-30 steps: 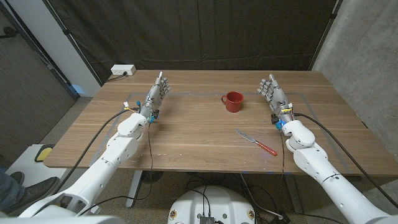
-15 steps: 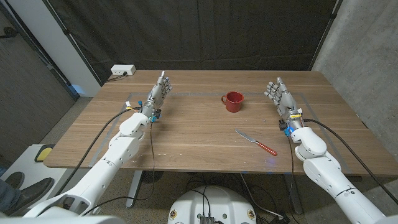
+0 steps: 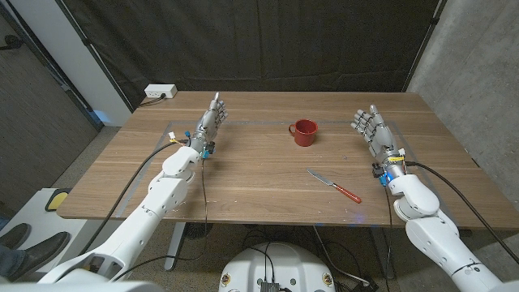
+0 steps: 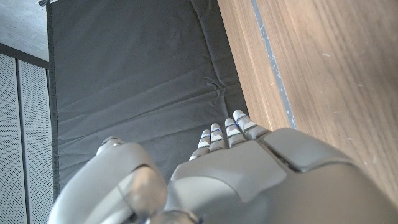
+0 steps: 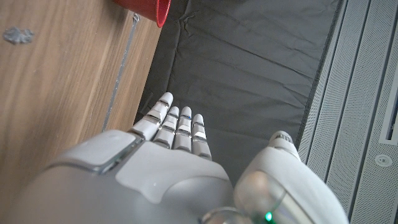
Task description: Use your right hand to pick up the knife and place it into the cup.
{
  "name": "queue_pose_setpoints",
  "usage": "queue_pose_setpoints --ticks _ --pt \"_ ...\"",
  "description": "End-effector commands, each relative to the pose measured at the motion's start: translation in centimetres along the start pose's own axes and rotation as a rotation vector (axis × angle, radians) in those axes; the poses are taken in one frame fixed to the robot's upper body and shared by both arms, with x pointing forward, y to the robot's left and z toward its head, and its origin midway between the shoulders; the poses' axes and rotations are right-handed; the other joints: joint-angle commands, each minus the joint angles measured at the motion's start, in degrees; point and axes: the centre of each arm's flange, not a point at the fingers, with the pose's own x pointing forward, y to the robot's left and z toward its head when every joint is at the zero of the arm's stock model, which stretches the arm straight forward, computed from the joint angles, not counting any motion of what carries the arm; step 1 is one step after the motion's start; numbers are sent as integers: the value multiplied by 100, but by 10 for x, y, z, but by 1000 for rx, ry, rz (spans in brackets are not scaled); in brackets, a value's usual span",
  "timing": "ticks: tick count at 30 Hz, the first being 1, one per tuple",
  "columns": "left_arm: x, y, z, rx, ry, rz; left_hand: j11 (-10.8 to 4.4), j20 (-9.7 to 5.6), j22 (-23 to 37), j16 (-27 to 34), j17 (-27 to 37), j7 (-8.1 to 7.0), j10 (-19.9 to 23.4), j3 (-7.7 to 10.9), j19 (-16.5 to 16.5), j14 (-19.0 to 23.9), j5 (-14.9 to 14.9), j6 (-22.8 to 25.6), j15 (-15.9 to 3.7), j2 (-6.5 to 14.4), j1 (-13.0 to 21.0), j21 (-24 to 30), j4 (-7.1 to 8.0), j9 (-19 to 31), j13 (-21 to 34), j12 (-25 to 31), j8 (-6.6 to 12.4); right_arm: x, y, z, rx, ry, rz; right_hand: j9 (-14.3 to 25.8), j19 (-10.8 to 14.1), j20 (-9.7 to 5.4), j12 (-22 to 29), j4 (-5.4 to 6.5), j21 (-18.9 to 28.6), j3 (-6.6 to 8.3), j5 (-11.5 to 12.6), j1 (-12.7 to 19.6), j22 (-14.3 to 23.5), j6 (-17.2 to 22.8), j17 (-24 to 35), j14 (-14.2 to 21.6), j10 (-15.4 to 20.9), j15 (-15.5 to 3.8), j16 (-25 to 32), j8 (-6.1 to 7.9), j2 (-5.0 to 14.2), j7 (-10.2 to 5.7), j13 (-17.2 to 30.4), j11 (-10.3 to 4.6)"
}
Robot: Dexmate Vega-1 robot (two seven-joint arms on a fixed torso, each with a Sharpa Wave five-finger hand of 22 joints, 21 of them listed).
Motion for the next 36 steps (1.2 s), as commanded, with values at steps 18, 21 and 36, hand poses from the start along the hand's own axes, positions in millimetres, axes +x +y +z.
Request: queue_pose_setpoints --ticks 18,21,36 --pt "0 10 2 21 -8 -58 -20 -113 12 37 15 -11 121 -31 100 134 7 139 9 -3 36 -61 -46 29 -5 24 20 -70 42 13 -44 14 -34 32 325 -250 107 -71 8 18 -26 107 35 297 41 358 304 -135 69 73 43 -70 26 -108" --pt "0 8 2 28 -5 -55 -29 -116 12 41 15 -14 140 -36 122 158 5 151 -7 -1 39 -63 -48 29 -6 26 18 -76 44 16 -62 17 -24 33 342 -250 110 -74 6 17 -26 108 36 327 42 380 322 -141 69 80 43 -81 27 -105" --pt "7 -7 7 34 -26 -70 -39 -110 14 33 16 -10 226 -51 155 204 1 253 6 17 57 -91 -56 30 -9 36 34 -104 52 25 -187 26 -33 37 492 -268 141 -127 2 88 -29 221 43 498 42 542 489 -209 76 106 167 -143 30 -185"
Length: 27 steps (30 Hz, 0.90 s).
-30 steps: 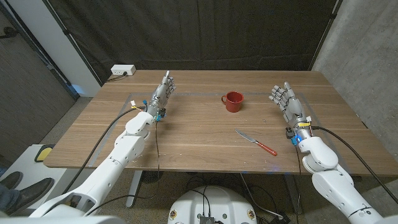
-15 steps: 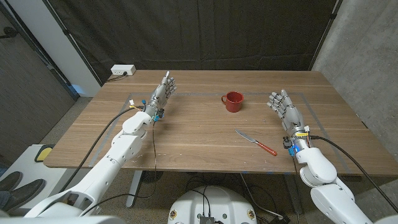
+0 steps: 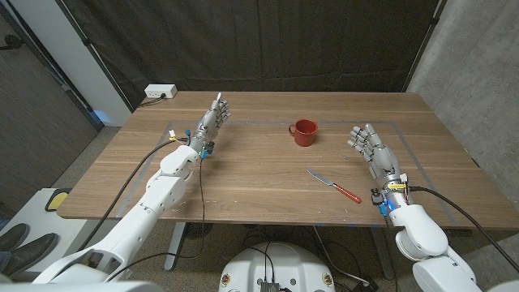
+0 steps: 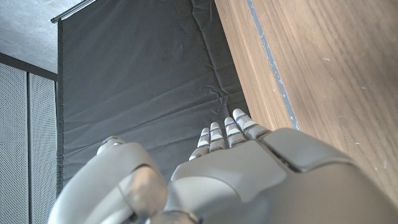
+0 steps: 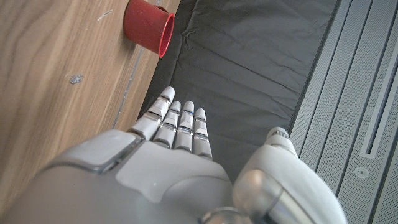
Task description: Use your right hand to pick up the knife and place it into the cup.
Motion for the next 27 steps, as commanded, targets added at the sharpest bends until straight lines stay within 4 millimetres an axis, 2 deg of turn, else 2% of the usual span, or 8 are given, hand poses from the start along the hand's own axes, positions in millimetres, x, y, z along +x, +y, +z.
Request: queue_pose_setpoints --ticks 1,15,27 --pt "7 -10 9 14 -27 -11 -10 -111 15 33 15 16 84 -13 34 32 0 93 33 19 58 -16 -18 31 7 39 40 -22 7 10 -112 7 -18 9 115 -254 57 -33 2 48 -32 49 15 112 15 134 116 -55 60 54 28 -19 31 -40" --pt "18 -14 17 27 -38 -37 -5 -109 17 32 13 25 212 -23 71 109 -8 243 19 55 84 -50 -26 32 6 58 64 -38 18 21 -372 36 -75 13 205 -262 86 -105 -13 72 -37 146 21 251 13 274 269 -78 59 71 33 -53 34 -72" --pt "13 -11 15 23 -23 -34 -25 -119 18 20 13 21 210 -26 75 116 -12 241 25 77 99 -72 -31 33 6 41 46 -47 30 30 -574 88 -122 15 158 -265 63 -158 -63 110 -35 239 22 278 11 184 259 -71 -6 58 68 -75 35 -88"
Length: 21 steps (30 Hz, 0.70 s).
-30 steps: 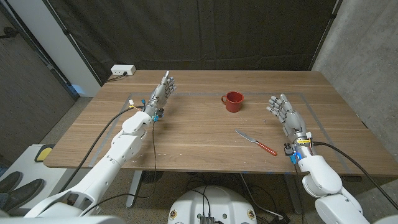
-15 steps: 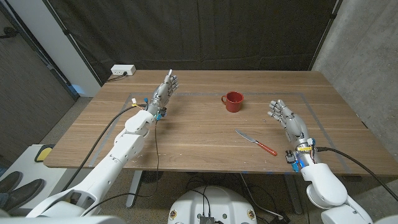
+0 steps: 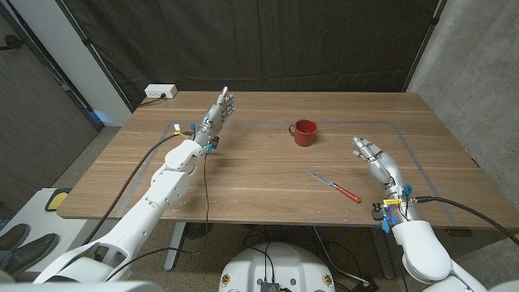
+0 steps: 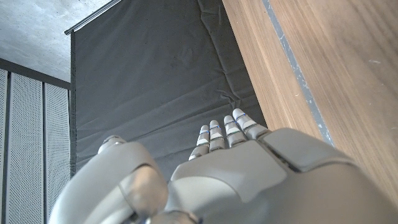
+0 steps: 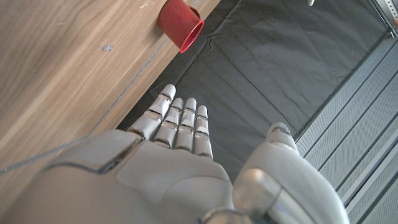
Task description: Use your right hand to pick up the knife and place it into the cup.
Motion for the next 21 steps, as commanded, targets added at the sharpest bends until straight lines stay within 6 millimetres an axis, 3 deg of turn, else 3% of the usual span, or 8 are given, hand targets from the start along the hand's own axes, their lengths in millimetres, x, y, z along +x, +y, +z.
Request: queue_pose_setpoints --ticks 1,10,17,21 --pt "-2 2 0 -3 11 0 -15 -128 19 20 13 10 56 -10 34 35 -12 25 1 5 26 -7 -16 33 5 -5 0 -12 6 14 -224 43 -46 16 -9 -269 7 -57 -23 40 10 84 23 64 12 -36 20 24 -25 43 17 -6 6 0" --pt "-3 3 1 -5 12 -2 -12 -109 22 30 14 16 104 -16 121 109 -21 49 -4 33 45 -4 -20 35 5 -6 -13 -15 6 21 -316 85 -70 19 -55 -249 31 -142 -83 103 11 240 24 171 6 -49 141 25 -54 57 70 -55 9 -23" --pt "1 1 2 1 12 -15 -7 -96 23 21 15 18 100 -19 113 107 -25 66 -16 43 52 -19 -23 35 6 -16 -15 -17 8 29 -396 111 -80 23 -42 -106 70 -403 -172 323 2 785 8 320 -10 32 365 35 -64 70 195 -104 13 -118" --pt "2 1 3 4 11 -14 -12 -92 24 17 16 17 96 -21 107 106 -27 66 -12 47 54 -26 -23 35 6 -21 -18 -16 10 33 -443 124 -74 27 41 -10 83 -494 -186 412 -16 1060 2 416 -17 90 456 69 -68 87 190 -154 15 -156"
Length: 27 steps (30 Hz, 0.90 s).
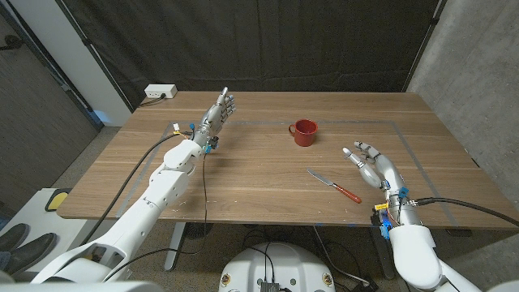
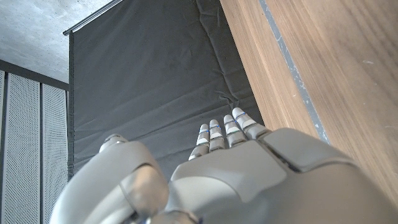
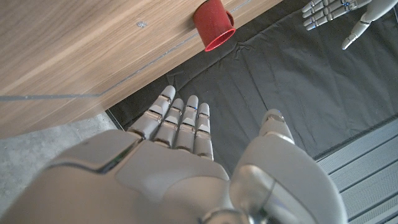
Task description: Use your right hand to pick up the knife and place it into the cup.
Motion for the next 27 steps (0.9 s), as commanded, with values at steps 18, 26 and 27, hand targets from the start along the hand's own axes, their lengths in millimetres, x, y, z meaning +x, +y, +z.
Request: queue_pose_setpoints --ticks 18,26,27 --pt "4 6 -1 -11 -11 -2 -31 -44 30 1 19 -36 15 -32 22 36 -39 4 5 49 43 -39 -26 6 7 -49 -52 0 3 38 -339 102 -33 45 197 322 127 -120 -181 279 -23 1346 -4 561 -16 151 584 44 -92 99 -342 -219 12 -293" --pt "3 11 -5 -16 -3 5 -32 -25 31 -8 20 -35 11 -36 -8 27 -45 7 4 59 47 -62 -27 6 7 -57 -57 9 13 45 -423 153 12 59 120 970 136 -18 -254 246 -29 1452 2 716 -7 63 737 177 -66 90 -404 -352 14 -398" --pt "3 12 -5 -17 0 5 -31 -26 31 -9 21 -36 14 -36 -10 25 -45 8 2 60 48 -65 -27 6 7 -56 -57 10 15 45 -431 160 20 60 116 1009 137 -15 -257 246 -29 1459 2 733 -7 74 745 184 -61 92 -403 -354 15 -400"
